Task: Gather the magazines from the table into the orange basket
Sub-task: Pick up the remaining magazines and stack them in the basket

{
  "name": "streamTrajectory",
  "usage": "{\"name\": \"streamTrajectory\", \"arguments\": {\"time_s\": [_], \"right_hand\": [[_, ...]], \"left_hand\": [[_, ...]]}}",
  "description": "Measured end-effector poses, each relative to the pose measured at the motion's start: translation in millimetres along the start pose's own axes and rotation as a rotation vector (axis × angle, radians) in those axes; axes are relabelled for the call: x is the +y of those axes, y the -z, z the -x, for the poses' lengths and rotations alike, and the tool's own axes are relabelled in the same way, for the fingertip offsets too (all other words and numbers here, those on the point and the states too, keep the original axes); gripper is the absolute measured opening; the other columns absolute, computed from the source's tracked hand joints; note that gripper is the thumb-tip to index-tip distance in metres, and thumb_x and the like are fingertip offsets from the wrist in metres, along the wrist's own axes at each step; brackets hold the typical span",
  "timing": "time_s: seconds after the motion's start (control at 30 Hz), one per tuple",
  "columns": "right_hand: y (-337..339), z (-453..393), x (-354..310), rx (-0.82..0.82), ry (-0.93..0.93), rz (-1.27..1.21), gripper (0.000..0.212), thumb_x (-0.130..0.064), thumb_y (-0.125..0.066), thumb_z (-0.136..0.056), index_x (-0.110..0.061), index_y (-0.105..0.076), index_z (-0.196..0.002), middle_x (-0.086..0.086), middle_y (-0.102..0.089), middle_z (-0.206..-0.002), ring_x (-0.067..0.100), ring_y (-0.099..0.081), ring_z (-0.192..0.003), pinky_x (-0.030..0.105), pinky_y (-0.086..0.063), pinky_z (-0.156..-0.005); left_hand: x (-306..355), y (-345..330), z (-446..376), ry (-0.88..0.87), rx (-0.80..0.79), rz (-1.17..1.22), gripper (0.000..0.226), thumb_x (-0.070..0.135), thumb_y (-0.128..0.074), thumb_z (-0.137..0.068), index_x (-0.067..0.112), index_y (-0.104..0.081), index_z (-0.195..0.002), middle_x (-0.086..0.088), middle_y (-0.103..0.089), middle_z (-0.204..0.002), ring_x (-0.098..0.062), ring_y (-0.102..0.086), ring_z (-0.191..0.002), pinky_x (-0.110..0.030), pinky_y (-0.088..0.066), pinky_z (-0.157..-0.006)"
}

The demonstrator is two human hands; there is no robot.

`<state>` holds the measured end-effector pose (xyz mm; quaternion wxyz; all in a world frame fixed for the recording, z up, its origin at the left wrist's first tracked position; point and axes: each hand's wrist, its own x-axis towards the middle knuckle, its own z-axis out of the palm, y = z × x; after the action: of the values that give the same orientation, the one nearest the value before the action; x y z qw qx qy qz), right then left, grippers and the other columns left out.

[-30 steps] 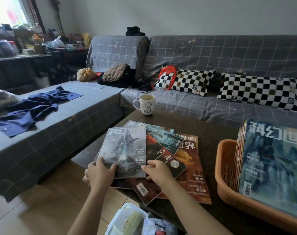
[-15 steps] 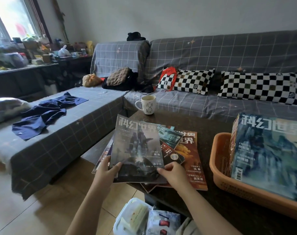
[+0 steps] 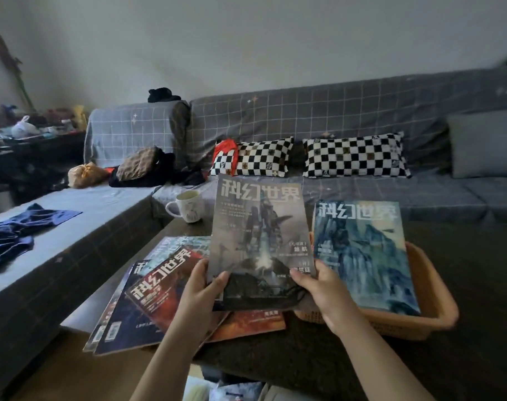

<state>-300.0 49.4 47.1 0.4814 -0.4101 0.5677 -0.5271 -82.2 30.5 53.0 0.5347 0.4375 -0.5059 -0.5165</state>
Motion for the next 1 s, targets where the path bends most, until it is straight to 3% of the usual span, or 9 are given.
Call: {"name": "streamTrajectory", "arguments": {"time_s": [0.13,0.23,0.43,0.53,0.63,0.7,0.8,0.9,1.0], "right_hand": [[53.2,4.5,-1.3,0.178,0.004,0.068,0.066,-0.049,-0.076,-0.068,-0.023,-0.055,-0.125,-0.001,-0.063,-0.121,0.020,-0.060,-0.110,0.046,-0.048,-0.097],[93.0,7.0,-3.2,0.244,-0.022,0.054,0.047,-0.033,-0.069,-0.082,-0.022,-0.054,-0.126,-0.002,-0.062,-0.120,0.019,-0.059,-0.110,0.045,-0.047,-0.098],[148.9,-0.3,-3.5,0.332,-0.056,0.205,0.022,-0.024,-0.060,-0.091,-0.021,-0.059,-0.112,-0.005,-0.067,-0.098,0.012,-0.064,-0.088,0.030,-0.052,-0.074],[162.8,-5.2,-5.2,0.383,-0.049,0.399,0.014,-0.025,-0.060,-0.090,-0.024,-0.057,-0.104,-0.008,-0.064,-0.097,0.010,-0.061,-0.086,0.036,-0.052,-0.082],[165.2,-4.9,-5.0,0.394,0.001,0.533,0.023,-0.021,-0.059,-0.091,-0.031,-0.048,-0.108,-0.007,-0.060,-0.096,0.009,-0.058,-0.081,0.030,-0.050,-0.075],[162.3,-2.5,-1.4,0.434,0.042,0.610,0.030,-0.022,-0.061,-0.089,-0.027,-0.050,-0.116,-0.008,-0.062,-0.101,0.009,-0.061,-0.085,0.033,-0.053,-0.077],[160.7,1.2,2.1,0.460,0.121,0.659,0.049,-0.020,-0.068,-0.084,-0.026,-0.046,-0.128,-0.014,-0.055,-0.117,0.007,-0.057,-0.105,0.030,-0.052,-0.084],[162.1,1.2,0.4,0.453,0.093,0.659,0.044,-0.021,-0.069,-0.082,-0.023,-0.052,-0.123,-0.007,-0.047,-0.121,0.008,-0.046,-0.113,0.027,-0.044,-0.087],[161.2,1.5,-0.8,0.432,0.062,0.644,0.034,-0.023,-0.067,-0.084,-0.021,-0.057,-0.116,-0.008,-0.053,-0.112,0.006,-0.052,-0.092,0.029,-0.049,-0.083]], "left_hand": [[-10.2,-57.9,-13.9,0.047,-0.128,0.016,0.020,0.010,-0.058,-0.094,0.018,-0.059,-0.112,-0.013,-0.070,-0.111,-0.027,-0.070,-0.099,-0.046,-0.056,-0.083],[-18.4,-99.5,-25.0,0.087,-0.195,0.010,0.020,0.009,-0.058,-0.094,0.020,-0.059,-0.110,-0.009,-0.071,-0.109,-0.025,-0.070,-0.099,-0.041,-0.058,-0.080],[-30.0,-163.3,-43.9,0.013,-0.309,-0.264,0.028,0.019,-0.061,-0.094,0.028,-0.055,-0.119,0.000,-0.065,-0.115,-0.012,-0.067,-0.097,-0.032,-0.059,-0.082],[-32.9,-182.9,-44.9,-0.058,-0.288,-0.502,0.027,0.024,-0.062,-0.093,0.019,-0.056,-0.119,0.009,-0.064,-0.105,-0.002,-0.061,-0.084,-0.014,-0.051,-0.067],[-42.4,-189.2,-45.3,-0.125,-0.232,-0.692,0.041,0.033,-0.067,-0.089,0.020,-0.052,-0.124,0.007,-0.066,-0.109,-0.009,-0.063,-0.086,-0.016,-0.043,-0.060],[-49.3,-187.1,-45.0,-0.159,-0.178,-0.731,0.044,0.039,-0.069,-0.085,0.024,-0.053,-0.123,0.006,-0.067,-0.104,-0.011,-0.065,-0.080,-0.020,-0.048,-0.057],[-52.2,-181.5,-44.6,-0.158,-0.107,-0.744,0.049,0.044,-0.070,-0.081,0.026,-0.052,-0.123,0.006,-0.063,-0.109,-0.016,-0.065,-0.088,-0.036,-0.059,-0.073],[-49.8,-181.1,-41.4,-0.147,-0.096,-0.704,0.045,0.032,-0.069,-0.085,0.021,-0.052,-0.125,0.004,-0.049,-0.123,-0.014,-0.054,-0.106,-0.029,-0.049,-0.091],[-47.8,-181.1,-39.6,-0.122,-0.087,-0.680,0.040,0.027,-0.065,-0.090,0.018,-0.051,-0.126,-0.001,-0.043,-0.131,-0.019,-0.047,-0.117,-0.025,-0.039,-0.093]]}}
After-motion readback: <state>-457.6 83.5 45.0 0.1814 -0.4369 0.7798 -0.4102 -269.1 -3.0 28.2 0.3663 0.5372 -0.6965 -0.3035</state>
